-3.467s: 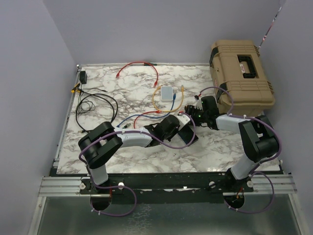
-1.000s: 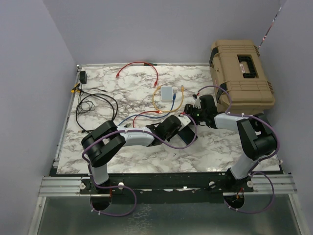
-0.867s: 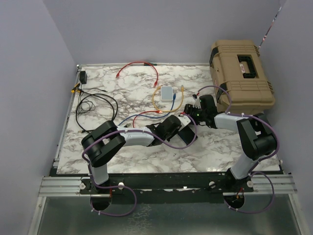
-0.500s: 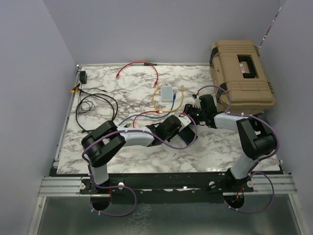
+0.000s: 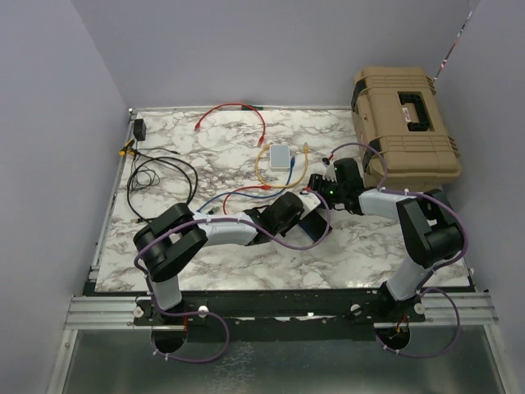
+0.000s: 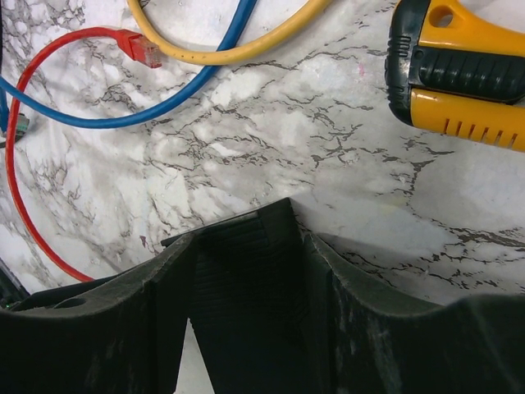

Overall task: Insert the plug into the switch port
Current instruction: Insert the connector into the switch port.

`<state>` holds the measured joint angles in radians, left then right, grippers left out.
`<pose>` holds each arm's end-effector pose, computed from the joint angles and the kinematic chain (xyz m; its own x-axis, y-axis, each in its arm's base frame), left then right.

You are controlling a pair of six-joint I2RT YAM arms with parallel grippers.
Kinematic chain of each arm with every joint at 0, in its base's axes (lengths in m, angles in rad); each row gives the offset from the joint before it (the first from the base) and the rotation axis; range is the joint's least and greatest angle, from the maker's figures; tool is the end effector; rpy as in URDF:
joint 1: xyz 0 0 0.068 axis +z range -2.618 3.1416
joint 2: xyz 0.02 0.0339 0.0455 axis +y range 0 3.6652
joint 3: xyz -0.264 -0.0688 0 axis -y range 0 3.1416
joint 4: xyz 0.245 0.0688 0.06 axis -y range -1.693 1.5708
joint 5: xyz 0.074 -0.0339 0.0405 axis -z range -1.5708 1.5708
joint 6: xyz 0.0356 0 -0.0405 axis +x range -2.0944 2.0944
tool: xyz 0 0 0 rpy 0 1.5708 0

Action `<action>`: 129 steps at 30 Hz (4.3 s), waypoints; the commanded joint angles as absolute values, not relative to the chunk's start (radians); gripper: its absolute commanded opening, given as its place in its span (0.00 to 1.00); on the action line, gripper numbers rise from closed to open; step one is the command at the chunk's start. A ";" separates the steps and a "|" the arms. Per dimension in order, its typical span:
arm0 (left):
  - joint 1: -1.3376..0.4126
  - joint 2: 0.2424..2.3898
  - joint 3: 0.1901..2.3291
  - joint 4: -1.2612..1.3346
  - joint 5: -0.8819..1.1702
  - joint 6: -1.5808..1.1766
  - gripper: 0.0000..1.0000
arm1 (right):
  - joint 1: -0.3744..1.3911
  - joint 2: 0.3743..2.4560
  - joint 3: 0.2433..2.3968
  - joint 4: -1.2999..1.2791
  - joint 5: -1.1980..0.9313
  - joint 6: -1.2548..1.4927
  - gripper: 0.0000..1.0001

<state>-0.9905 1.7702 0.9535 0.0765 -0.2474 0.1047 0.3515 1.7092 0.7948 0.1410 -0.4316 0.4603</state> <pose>0.2068 -0.2995 0.1616 -0.2934 0.6323 -0.7170 0.7465 0.6201 0.2414 0.3043 0.1275 0.1432 -0.8514 0.1175 -0.5112 -0.2406 0.7785 0.5797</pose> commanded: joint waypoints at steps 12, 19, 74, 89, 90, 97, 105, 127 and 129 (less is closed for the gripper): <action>-0.989 1.752 0.943 0.144 -0.261 0.012 0.00 | 0.366 1.757 0.801 0.075 -0.410 0.436 0.56; -0.975 1.738 0.926 0.151 -0.219 0.004 0.00 | 0.366 1.756 0.802 0.075 -0.407 0.434 0.56; -0.967 1.799 1.017 0.220 -0.185 0.090 0.00 | 0.425 1.810 0.787 0.099 -0.585 0.414 0.55; -0.966 1.797 1.000 0.379 -0.188 0.022 0.00 | 0.456 1.848 0.824 0.041 -0.589 0.329 0.55; -0.966 1.796 0.998 0.372 -0.193 0.021 0.00 | 0.456 1.830 0.817 0.043 -0.568 0.328 0.56; -0.966 1.796 0.956 0.314 -0.204 -0.019 0.07 | 0.451 1.721 0.758 0.046 -0.344 0.348 0.58; -0.966 1.736 0.964 0.171 -0.196 -0.057 0.36 | 0.422 1.662 0.705 0.076 -0.208 0.369 0.61; -0.988 1.606 0.772 0.110 -0.160 -0.193 0.57 | 0.395 1.657 0.732 0.058 -0.251 0.389 0.63; -0.990 1.622 0.780 0.113 -0.167 -0.187 0.55 | 0.396 1.664 0.729 0.067 -0.260 0.395 0.63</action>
<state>-0.9833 1.6176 0.7826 0.1143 -0.1524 -0.1772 0.4038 1.6531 0.7521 0.1574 -0.2756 0.3901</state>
